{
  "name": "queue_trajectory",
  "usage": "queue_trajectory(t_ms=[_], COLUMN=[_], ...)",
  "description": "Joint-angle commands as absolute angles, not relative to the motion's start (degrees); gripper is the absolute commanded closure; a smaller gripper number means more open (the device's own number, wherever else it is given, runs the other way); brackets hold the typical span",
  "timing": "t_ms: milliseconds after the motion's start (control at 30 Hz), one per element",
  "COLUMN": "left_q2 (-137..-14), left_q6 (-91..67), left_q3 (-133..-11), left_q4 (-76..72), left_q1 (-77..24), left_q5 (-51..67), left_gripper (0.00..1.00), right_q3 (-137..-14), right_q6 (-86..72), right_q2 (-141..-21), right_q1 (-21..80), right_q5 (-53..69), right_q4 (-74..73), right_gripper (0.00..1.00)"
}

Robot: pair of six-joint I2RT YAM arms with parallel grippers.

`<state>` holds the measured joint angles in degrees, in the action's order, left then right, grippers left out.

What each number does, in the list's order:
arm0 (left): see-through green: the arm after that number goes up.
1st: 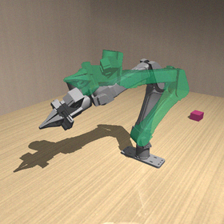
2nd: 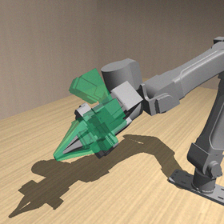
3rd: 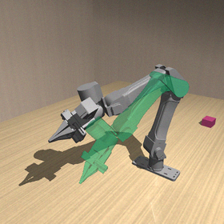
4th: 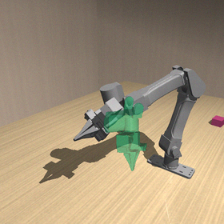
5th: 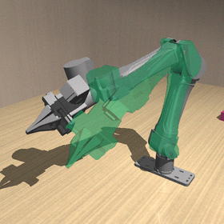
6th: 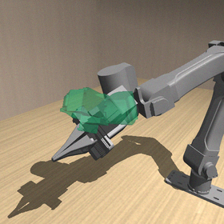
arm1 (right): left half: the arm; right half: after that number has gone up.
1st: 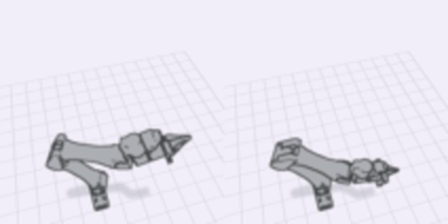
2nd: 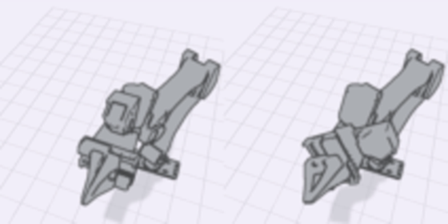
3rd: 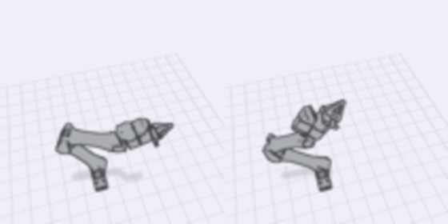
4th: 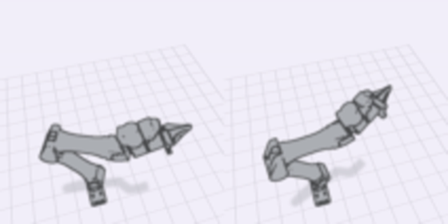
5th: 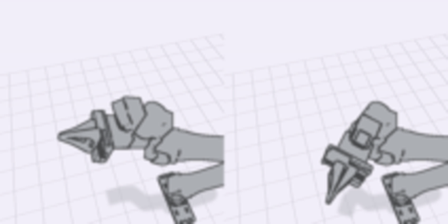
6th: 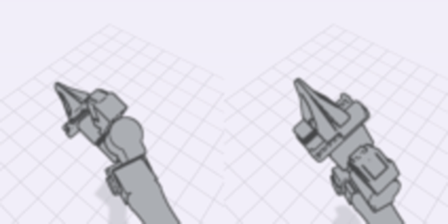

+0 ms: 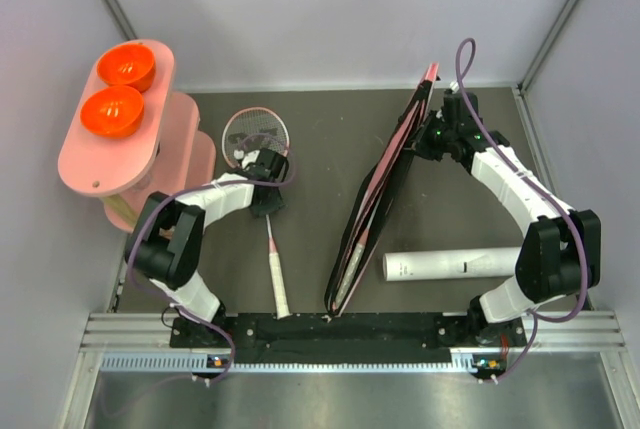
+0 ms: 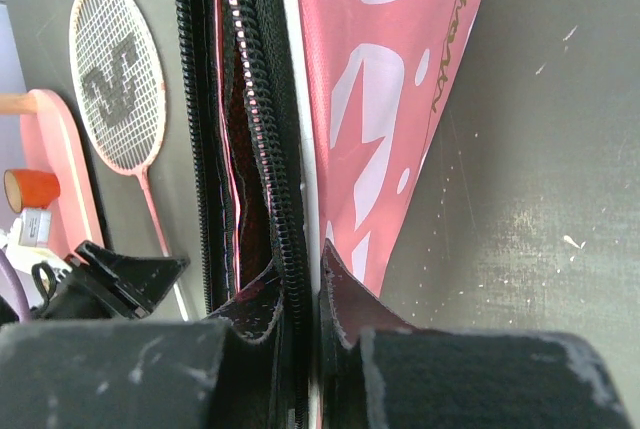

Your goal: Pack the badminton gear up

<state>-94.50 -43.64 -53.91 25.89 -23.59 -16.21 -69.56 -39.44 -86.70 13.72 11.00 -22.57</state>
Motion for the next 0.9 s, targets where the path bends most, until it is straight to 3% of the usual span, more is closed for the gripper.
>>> queue_trajectory(t_ms=[0,67,233,300,500,867], left_q2=[-97.7,-98.4,-98.3,-96.7,-85.5,-70.9], left_q6=[-43.1,-42.1,-38.3,-36.7,-28.6,-14.6], left_q3=[-56.5,-57.0,-57.0,-56.6,-57.2,-62.1], left_q4=[24.5,24.6,24.5,24.2,23.3,29.7], left_q1=[-23.3,-23.3,-23.3,-23.6,-31.7,-54.1], left_q5=[-15.0,-14.9,-15.1,-14.7,-19.9,-45.2], left_gripper=[0.60,0.67,0.96,0.99,1.00,1.00], right_q3=[-72.9,-73.1,-73.5,-73.6,-75.4,-85.8], right_q6=[-38.9,-38.9,-38.8,-38.8,-39.8,-43.4], right_q2=[-84.6,-85.1,-85.5,-85.9,-86.9,-93.9], right_q1=[13.7,13.7,13.8,13.6,13.8,13.8], right_q5=[10.8,10.6,10.2,9.5,6.2,-2.2], right_q4=[-20.6,-20.6,-20.6,-20.6,-21.9,-30.8], right_gripper=[1.00,1.00,1.00,1.00,1.00,1.00])
